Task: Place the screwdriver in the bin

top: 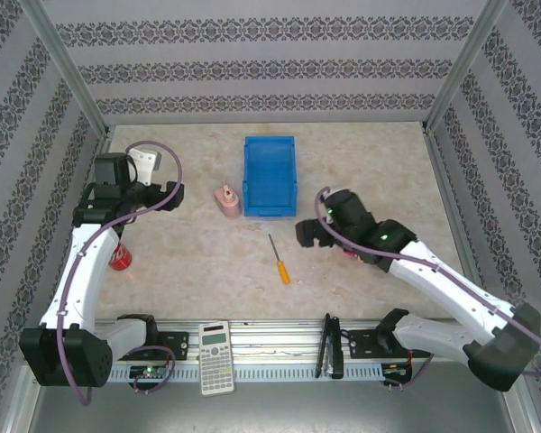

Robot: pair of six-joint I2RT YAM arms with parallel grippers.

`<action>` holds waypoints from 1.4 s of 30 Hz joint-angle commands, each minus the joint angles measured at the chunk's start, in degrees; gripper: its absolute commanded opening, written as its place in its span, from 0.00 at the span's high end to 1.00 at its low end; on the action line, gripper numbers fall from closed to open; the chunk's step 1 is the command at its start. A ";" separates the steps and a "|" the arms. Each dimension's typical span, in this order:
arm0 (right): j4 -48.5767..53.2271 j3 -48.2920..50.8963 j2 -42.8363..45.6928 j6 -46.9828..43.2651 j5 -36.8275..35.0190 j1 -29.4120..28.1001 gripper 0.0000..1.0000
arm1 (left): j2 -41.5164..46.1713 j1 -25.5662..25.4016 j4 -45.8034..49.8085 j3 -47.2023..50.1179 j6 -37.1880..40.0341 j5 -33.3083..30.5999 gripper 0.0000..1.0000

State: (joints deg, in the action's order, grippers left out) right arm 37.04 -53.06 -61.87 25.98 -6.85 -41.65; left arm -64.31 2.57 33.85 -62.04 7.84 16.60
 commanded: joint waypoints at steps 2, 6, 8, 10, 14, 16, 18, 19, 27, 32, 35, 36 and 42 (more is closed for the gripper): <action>1.38 3.20 -3.01 8.20 3.20 -6.28 0.10 | -0.64 -0.80 6.64 -2.59 1.59 1.33 0.01; -2.60 4.51 -9.33 10.82 6.01 -9.50 0.17 | -0.38 -0.81 7.60 -3.53 1.24 3.02 0.01; -1.73 2.98 -13.51 10.42 6.81 -10.49 0.23 | -0.17 -0.84 7.62 -3.26 1.10 3.12 0.01; -1.83 1.83 -17.31 10.67 6.09 -11.79 0.26 | -0.16 -0.89 7.73 -3.01 1.29 3.04 0.01; -1.44 -1.01 -23.59 10.62 3.45 -14.60 0.28 | -0.13 -0.89 7.81 -2.53 1.39 2.49 0.01; -2.24 -1.40 -25.69 11.10 3.62 -14.84 0.30 | 0.06 -0.90 7.66 -2.26 1.29 2.64 0.01; -2.63 -2.07 -27.92 11.01 3.69 -14.95 0.34 | 0.03 -0.90 7.26 -1.94 1.11 2.69 0.01; -2.43 -2.65 -29.01 10.87 3.75 -14.91 0.34 | -0.01 -0.90 7.06 -1.83 1.04 2.67 0.01; -1.26 -5.43 -36.14 10.11 1.68 -15.15 0.40 | -0.19 -0.90 5.99 -0.84 0.03 3.39 0.01; -0.82 -5.76 -37.70 10.03 0.62 -15.24 0.44 | -0.24 -0.90 6.11 -0.53 0.18 3.54 0.01; -0.57 -5.62 -37.89 10.06 0.03 -15.22 0.47 | 0.02 -0.90 6.24 -0.44 0.47 3.62 0.01; -0.56 -5.51 -37.90 9.99 -0.16 -15.22 0.49 | 0.13 -0.88 6.21 -0.45 0.60 3.54 0.01; -1.12 -4.62 -38.50 9.79 0.05 -15.13 0.58 | 0.43 -0.90 5.66 -1.00 0.87 4.61 0.01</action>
State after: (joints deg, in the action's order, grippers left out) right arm 35.14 -57.49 -99.18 35.70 -5.34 -56.42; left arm -64.73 2.22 39.62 -62.81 8.16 19.70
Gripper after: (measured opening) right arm 0.430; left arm 0.993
